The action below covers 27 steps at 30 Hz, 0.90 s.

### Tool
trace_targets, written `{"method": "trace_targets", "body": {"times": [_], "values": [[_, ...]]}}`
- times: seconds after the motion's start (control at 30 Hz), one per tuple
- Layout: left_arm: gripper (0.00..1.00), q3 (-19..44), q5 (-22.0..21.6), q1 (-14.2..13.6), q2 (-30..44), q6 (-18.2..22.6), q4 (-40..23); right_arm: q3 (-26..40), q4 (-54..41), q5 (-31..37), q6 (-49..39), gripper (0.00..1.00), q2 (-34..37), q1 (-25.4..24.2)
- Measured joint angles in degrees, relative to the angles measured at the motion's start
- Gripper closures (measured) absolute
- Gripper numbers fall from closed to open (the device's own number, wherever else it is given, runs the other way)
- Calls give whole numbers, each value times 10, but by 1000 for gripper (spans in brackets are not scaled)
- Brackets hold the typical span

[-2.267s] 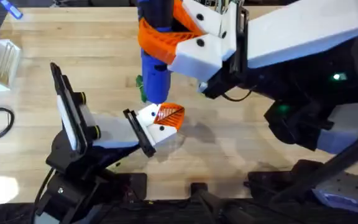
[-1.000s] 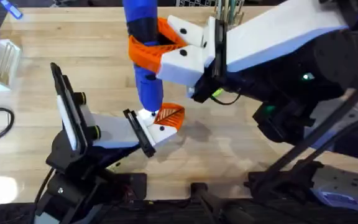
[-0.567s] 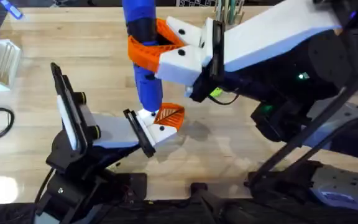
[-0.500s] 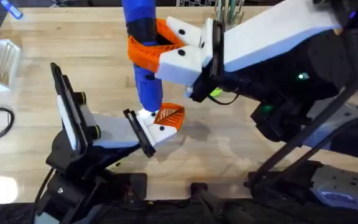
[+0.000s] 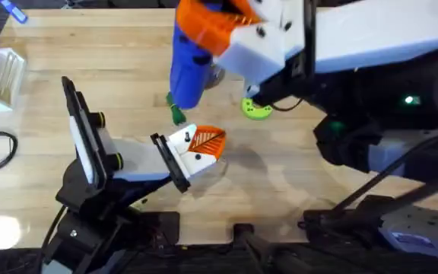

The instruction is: Pick up the gripper from the table and insert it into the empty holder that is missing its gripper. Then pick up a screw, insert it into the mounting hole, and use the screwdriver to tighten it. Finally, clean up the table by picking up the vegetable and placing it into the bucket.

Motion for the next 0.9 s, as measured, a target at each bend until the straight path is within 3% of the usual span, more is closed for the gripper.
{"method": "trace_targets", "body": {"times": [0.27, 0.37, 0.53, 0.73, 0.9], "values": [[995, 0, 0, 0, 0, 0, 0, 10, -59, 12, -13, 980, -4, -14], [995, 0, 0, 0, 0, 0, 0, 12, -148, 12, -58, 980, -6, -53], [995, 0, 0, 0, 0, 0, 0, 12, -372, 35, -204, 980, -1, -160], [995, 0, 0, 0, 0, 0, 0, 13, -547, 169, -423, 981, 0, -271], [995, 0, 0, 0, 0, 0, 0, 13, -657, 298, -639, 981, 9, -306]]}}
